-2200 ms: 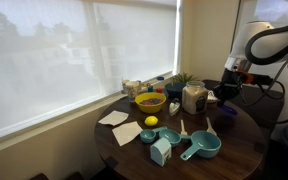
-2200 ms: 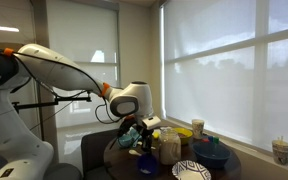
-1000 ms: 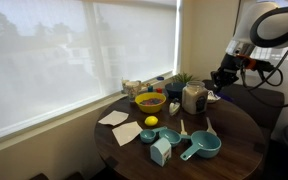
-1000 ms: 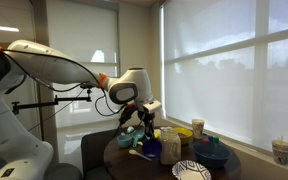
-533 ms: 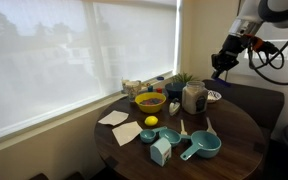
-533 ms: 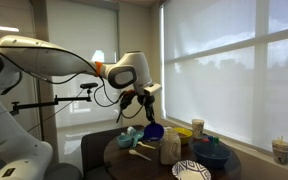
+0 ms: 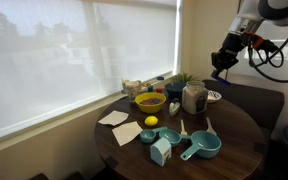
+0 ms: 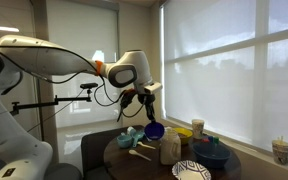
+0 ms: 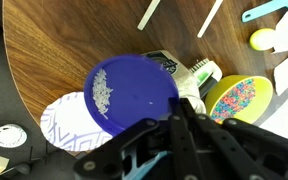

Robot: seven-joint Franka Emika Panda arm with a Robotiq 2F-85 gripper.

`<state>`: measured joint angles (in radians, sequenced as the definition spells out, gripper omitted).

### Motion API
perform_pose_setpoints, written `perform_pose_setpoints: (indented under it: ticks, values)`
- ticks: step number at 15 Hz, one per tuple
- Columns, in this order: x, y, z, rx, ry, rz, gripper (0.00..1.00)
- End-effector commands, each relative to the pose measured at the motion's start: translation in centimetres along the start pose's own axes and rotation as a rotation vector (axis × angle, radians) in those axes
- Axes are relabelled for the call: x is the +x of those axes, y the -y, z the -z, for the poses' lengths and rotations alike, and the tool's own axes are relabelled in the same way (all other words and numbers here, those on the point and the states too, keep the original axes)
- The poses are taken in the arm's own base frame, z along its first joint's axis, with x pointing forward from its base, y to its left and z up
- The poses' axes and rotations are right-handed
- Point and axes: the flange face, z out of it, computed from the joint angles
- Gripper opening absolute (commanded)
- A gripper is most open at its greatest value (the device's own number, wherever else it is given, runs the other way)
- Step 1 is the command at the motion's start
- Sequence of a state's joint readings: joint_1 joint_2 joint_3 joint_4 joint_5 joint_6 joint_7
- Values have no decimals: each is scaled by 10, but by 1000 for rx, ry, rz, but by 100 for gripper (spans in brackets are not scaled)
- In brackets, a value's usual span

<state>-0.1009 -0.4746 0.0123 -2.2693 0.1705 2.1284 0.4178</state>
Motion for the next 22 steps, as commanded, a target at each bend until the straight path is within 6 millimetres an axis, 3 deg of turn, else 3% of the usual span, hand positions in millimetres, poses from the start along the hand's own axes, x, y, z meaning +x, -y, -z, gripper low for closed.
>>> perform_pose_setpoints:
  ticks: [1, 6, 11, 22]
  values:
    - [11, 7, 13, 56, -42, 4, 1]
    - [23, 19, 27, 162, -83, -15, 1]
    - [30, 23, 17, 288, -67, -44, 1]
    - [55, -28, 3, 593, -12, -155, 1]
